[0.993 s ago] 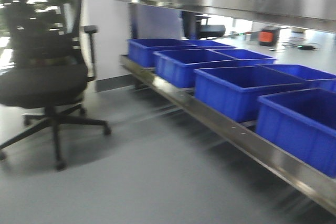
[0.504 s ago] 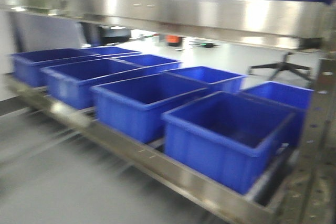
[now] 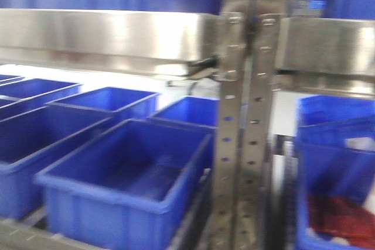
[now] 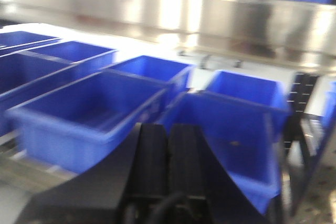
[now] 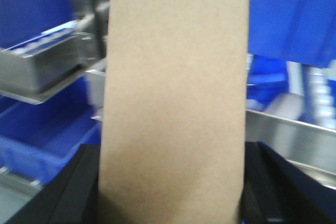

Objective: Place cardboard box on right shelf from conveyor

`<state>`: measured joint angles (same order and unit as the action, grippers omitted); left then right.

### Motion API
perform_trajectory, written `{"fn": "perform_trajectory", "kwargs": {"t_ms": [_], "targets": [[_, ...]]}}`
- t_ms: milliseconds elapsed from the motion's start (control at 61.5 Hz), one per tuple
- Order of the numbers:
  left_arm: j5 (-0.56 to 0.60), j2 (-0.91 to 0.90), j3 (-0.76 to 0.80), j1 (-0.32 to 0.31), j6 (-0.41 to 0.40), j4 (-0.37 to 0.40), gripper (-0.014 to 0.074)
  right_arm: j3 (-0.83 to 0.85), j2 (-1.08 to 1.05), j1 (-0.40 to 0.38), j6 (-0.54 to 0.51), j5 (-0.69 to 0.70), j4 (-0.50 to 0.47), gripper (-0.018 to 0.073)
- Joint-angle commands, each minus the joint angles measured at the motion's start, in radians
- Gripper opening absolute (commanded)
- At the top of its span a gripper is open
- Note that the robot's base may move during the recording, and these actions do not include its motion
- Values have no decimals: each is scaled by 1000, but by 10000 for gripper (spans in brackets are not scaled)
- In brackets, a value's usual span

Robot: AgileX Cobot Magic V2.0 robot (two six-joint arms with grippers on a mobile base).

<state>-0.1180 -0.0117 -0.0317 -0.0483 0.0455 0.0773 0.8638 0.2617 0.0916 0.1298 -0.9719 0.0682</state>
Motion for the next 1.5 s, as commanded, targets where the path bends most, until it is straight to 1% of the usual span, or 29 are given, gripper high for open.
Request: {"fn": "perform_trajectory", "kwargs": {"t_ms": [0, 1481], "targets": [[87, -17, -10, -2, 0, 6, -116, 26, 15, -5, -11, 96, 10, 210], [87, -15, -8, -2, 0, 6, -116, 26, 17, -5, -11, 96, 10, 210]]}}
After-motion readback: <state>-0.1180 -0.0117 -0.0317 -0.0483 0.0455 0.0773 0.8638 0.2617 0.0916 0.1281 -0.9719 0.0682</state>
